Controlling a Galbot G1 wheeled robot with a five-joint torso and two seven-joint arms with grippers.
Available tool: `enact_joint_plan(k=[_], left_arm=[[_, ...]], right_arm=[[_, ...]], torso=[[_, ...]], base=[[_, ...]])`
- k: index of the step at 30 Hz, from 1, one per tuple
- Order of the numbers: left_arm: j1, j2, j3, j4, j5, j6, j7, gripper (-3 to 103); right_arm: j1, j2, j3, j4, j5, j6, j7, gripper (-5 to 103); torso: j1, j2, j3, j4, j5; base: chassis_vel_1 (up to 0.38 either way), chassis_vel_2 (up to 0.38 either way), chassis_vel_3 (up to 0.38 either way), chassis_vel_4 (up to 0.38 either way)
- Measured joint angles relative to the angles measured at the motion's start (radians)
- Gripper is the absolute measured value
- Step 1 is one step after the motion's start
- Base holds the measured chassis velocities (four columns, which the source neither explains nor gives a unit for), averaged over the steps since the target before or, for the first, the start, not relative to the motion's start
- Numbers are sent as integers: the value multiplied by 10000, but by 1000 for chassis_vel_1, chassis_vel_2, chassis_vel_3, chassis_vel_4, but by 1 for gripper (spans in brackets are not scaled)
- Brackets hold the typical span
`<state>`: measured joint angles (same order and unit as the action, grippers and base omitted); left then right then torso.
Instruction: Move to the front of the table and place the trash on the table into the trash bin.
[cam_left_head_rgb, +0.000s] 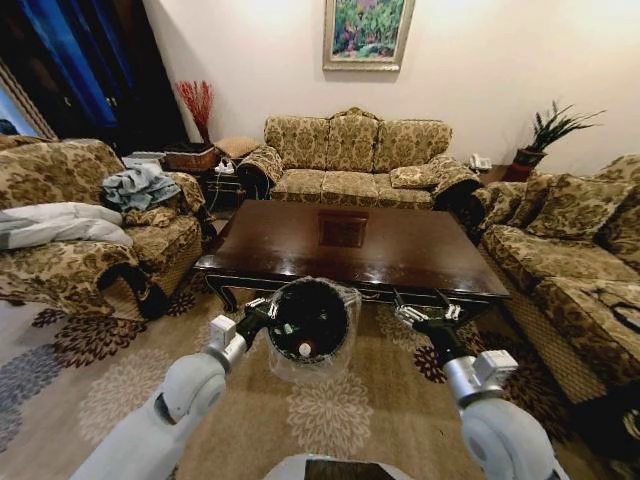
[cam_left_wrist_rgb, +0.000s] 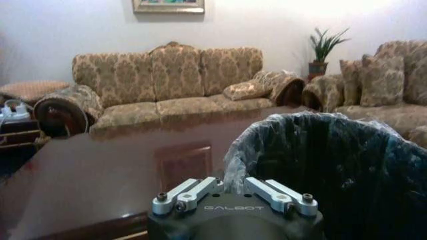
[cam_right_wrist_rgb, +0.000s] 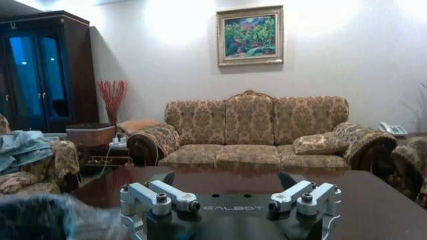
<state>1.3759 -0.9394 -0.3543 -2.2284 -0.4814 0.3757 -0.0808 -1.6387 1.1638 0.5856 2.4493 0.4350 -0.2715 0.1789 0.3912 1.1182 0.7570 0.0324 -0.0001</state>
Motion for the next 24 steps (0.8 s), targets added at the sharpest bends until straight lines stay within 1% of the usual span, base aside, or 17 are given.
enact_joint_plan(k=[2,3,4,5,7,8,10,11,12,13,15,18,19,21,23,24], left_arm=[[-7,-4,0,80,32,-28,0,4],[-28,-8,-55,323,98,-119,35,4],[-28,-8,-55,323,98,-119,35,4],[-43,-8,-137,480,100,-161,102,4],[-38,8,-392,862,77,-373,350,4],[-38,8,-392,862,77,-373,350,4],[39,7,-626,1082,53,-548,590,4],[160,-50,-870,1237,27,-664,800,4],[160,-50,-870,1237,27,-664,800,4],[222,-92,-963,1288,22,-694,877,4],[460,-314,-1254,1561,40,-846,1072,4],[687,-598,-1532,1802,104,-960,1183,4],[927,-933,-1888,1972,215,-1056,1306,4],[1019,-1037,-2014,2003,251,-1098,1354,4],[1359,-1472,-2481,2065,417,-1241,1514,4],[1438,-1642,-2620,2083,492,-1283,1541,4]], right_arm=[[-43,4,73,39,42,-24,-64,100],[-224,18,285,94,132,-56,-297,100],[-224,18,285,94,132,-56,-297,100],[-350,33,437,89,166,-43,-470,100],[-680,124,900,-123,224,199,-1104,100],[-680,124,900,-123,224,199,-1104,100],[-874,196,1219,-347,259,422,-1572,100],[-998,265,1459,-572,280,615,-1928,100],[-998,265,1459,-572,280,615,-1928,100],[-1047,307,1567,-687,285,703,-2094,100],[-1129,419,1818,-1071,280,938,-2452,100],[-1139,513,1992,-1339,251,1108,-2610,100],[-1150,618,2234,-1545,232,1248,-2825,100],[-1165,648,2309,-1610,223,1294,-2912,100],[-1232,799,2469,-1819,156,1507,-3261,100],[-1250,871,2442,-1863,123,1568,-3304,100]], torso=[[-14,-32,-18,0,0],[-62,-140,-83,1,0],[-62,-140,-83,1,0],[-92,-201,-118,0,0],[-161,-348,-206,-1,-1],[-161,-348,-206,-1,-1],[-205,-454,-265,0,0],[-249,-558,-320,0,0],[-249,-558,-320,0,0],[-267,-601,-342,0,-1],[-339,-762,-433,-1,1],[-393,-880,-499,0,-1],[-445,-992,-563,0,-1],[-461,-1029,-584,1,-1],[-528,-1184,-668,1,-1],[-555,-1243,-699,0,0]], base=[[0,0,0,0],[0,0,0,0],[0,0,0,0],[0,0,0,0],[0,0,0,0],[0,0,0,0],[0,0,0,0],[0,0,0,0],[0,0,0,0],[0,0,0,0],[0,0,0,0],[0,0,0,0],[0,0,0,0],[0,0,0,0],[0,0,0,0],[0,0,0,0]])
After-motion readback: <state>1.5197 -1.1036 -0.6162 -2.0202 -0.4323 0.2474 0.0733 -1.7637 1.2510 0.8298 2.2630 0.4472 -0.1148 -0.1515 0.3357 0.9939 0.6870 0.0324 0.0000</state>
